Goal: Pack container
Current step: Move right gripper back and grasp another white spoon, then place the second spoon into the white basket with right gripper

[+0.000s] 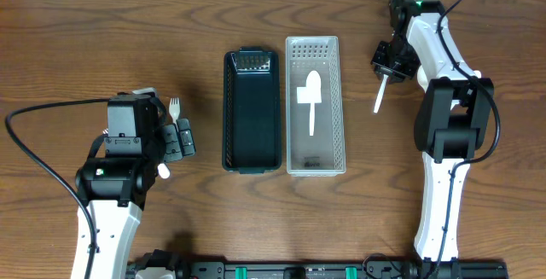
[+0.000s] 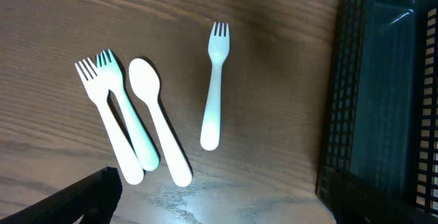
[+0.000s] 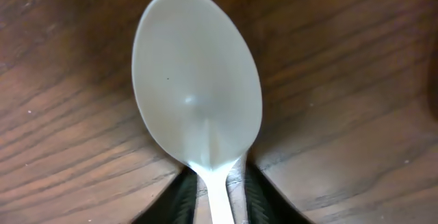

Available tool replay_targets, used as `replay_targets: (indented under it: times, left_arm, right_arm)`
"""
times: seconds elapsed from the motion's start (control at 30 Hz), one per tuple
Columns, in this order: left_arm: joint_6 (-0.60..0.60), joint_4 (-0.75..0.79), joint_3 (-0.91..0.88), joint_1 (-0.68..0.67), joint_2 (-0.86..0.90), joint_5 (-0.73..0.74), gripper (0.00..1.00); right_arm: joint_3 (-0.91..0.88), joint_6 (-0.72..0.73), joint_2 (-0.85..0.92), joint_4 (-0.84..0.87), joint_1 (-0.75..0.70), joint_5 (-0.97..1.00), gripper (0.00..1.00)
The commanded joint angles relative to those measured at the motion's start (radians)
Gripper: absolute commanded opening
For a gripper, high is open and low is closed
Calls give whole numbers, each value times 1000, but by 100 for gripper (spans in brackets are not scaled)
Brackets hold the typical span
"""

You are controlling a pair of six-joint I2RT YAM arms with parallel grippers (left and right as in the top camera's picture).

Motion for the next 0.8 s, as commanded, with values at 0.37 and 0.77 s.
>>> replay_targets:
  times: [0.37,0.77]
  left_arm:
    - [-2,1,21,2,2,-8,98]
    - [-2,1,21,2,2,-8,98]
  right_arm:
    - [58,-23,-66,-92,12,5,1]
    - [146,-75,-417,-179,212,-3,1]
